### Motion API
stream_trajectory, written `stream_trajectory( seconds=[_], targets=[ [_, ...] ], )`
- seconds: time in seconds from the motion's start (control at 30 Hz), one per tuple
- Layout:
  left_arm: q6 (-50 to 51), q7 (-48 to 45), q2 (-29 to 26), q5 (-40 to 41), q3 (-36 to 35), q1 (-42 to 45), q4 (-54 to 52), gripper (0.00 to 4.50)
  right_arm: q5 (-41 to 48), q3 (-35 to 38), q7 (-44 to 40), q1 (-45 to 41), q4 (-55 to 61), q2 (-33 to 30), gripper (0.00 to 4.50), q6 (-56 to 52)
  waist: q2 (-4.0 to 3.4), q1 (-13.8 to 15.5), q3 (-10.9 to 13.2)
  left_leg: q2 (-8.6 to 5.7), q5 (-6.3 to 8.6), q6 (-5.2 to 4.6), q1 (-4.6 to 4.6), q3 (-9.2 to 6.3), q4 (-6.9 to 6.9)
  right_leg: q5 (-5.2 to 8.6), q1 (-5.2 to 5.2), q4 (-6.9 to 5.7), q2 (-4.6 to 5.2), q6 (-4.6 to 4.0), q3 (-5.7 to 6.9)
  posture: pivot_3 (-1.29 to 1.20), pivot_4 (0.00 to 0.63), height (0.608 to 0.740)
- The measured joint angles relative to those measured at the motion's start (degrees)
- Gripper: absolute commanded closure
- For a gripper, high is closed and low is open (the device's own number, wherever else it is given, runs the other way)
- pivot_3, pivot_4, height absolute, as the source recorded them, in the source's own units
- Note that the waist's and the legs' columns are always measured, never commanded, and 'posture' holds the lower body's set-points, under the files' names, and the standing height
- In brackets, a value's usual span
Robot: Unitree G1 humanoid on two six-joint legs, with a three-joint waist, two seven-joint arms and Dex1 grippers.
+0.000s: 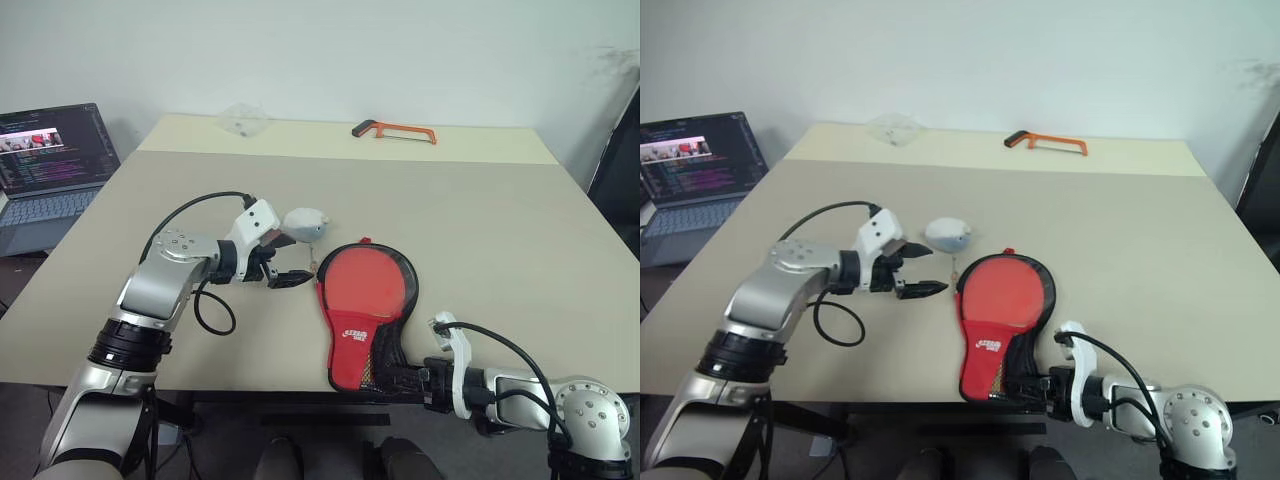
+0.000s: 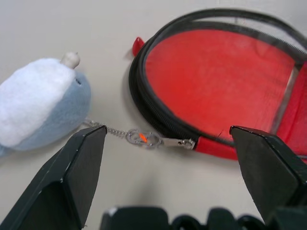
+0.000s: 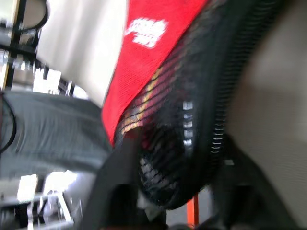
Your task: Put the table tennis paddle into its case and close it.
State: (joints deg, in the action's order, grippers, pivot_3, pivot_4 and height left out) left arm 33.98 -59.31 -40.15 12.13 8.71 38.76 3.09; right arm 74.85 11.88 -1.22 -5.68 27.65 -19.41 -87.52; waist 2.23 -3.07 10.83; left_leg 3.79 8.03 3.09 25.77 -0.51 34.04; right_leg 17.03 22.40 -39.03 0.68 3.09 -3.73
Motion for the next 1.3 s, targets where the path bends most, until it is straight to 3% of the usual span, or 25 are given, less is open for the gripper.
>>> stream_trajectory(
  seconds=[0.13, 0.3, 0.4, 0.47, 0.6, 0.77, 0.97, 1.17, 1.3],
  targets=[
    [-1.35, 0.24, 0.35, -0.58, 0.0, 0.29, 1.43, 0.0, 0.26, -0.45, -5.94, -0.02, 2.53, -9.64, 0.12, 1.45, -0.01, 0.21, 0.01, -0.07, 0.0, 0.0, 0.02, 0.03, 0.1, -0.03, -0.04, 0.03, 0.07, 0.08, -0.03, 0.0, 0.15, 0.74],
    [-3.14, 1.46, 1.06, -0.92, -0.08, 0.89, 4.02, 0.0, -6.88, 0.17, -20.7, 0.46, 6.48, -27.15, 0.04, 9.39, -0.01, 0.46, 0.01, -0.06, -0.01, 0.0, 0.01, 0.03, 0.24, -0.03, -0.07, 0.04, 0.08, 0.16, -0.03, 0.0, 0.15, 0.74],
    [-4.65, 3.67, 2.25, -1.71, -0.39, 2.71, 7.52, 0.0, -14.24, -1.6, -27.47, -2.86, 6.42, -30.25, 0.04, 17.88, -0.01, 0.31, 0.02, -0.05, -0.02, -0.03, 0.0, 0.01, 0.33, -0.09, -0.06, 0.02, 0.02, 0.26, -0.07, 0.0, 0.15, 0.74],
    [-5.84, 5.33, 3.94, -2.11, -0.77, 4.74, 9.92, 0.0, -20.59, -5.44, -28.33, -9.07, 5.67, -27.32, 0.04, 25.09, -0.01, 0.18, 0.03, -0.05, -0.05, -0.07, 0.01, -0.01, 0.42, -0.18, -0.06, 0.03, 0.0, 0.32, -0.08, 0.0, 0.15, 0.74],
    [-8.94, 7.26, 6.33, -4.25, -0.5, 9.0, 16.07, 0.0, -36.81, -18.25, -22.91, -20.05, -0.68, -15.49, 0.04, 37.45, -0.01, 0.0, 0.03, -0.08, -0.06, -0.07, 0.05, 0.02, 0.55, -0.23, -0.06, 0.03, 0.01, 0.4, -0.14, 0.0, 0.15, 0.74],
    [-13.78, 9.04, 9.16, -7.67, -0.05, 15.66, 27.84, 0.0, -53.16, -28.88, -16.45, -23.29, -15.98, -3.1, 0.04, 48.08, -0.01, 1.1, 0.04, -0.09, -0.05, -0.06, 0.21, 0.1, 0.56, -0.26, 0.01, 0.06, 0.02, 0.33, -0.13, 0.0, 0.15, 0.74],
    [-23.04, 10.13, 13.32, -12.33, 0.75, 24.13, 45.59, 0.0, -60.75, -30.05, -13.48, -23.23, -29.43, 6.6, 0.04, 54.7, -0.01, 1.55, 0.04, -0.1, -0.04, -0.05, 0.23, 0.13, 0.59, -0.28, 0.01, 0.04, 0.04, 0.32, -0.1, 0.0, 0.15, 0.74],
    [-29.0, 9.26, 18.25, -15.75, 1.65, 29.87, 60.95, 0.0, -64.22, -29.15, -13.56, -23.12, -31.72, 9.61, 0.04, 56.31, -0.01, 1.26, 0.03, -0.08, -0.05, -0.05, 0.09, 0.11, 0.65, -0.25, -0.08, -0.06, 0.02, 0.44, -0.1, 0.0, 0.15, 0.74],
    [-32.83, 14.24, 18.81, -22.4, 5.73, 31.17, 67.2, 0.0, -65.26, -28.83, -13.74, -21.88, -30.48, 10.21, 0.04, 56.28, -0.01, 1.26, 0.02, -0.08, -0.05, -0.05, 0.09, 0.1, 0.65, -0.25, -0.09, -0.05, 0.01, 0.44, -0.12, 0.0, 0.15, 0.74]
  ],
)
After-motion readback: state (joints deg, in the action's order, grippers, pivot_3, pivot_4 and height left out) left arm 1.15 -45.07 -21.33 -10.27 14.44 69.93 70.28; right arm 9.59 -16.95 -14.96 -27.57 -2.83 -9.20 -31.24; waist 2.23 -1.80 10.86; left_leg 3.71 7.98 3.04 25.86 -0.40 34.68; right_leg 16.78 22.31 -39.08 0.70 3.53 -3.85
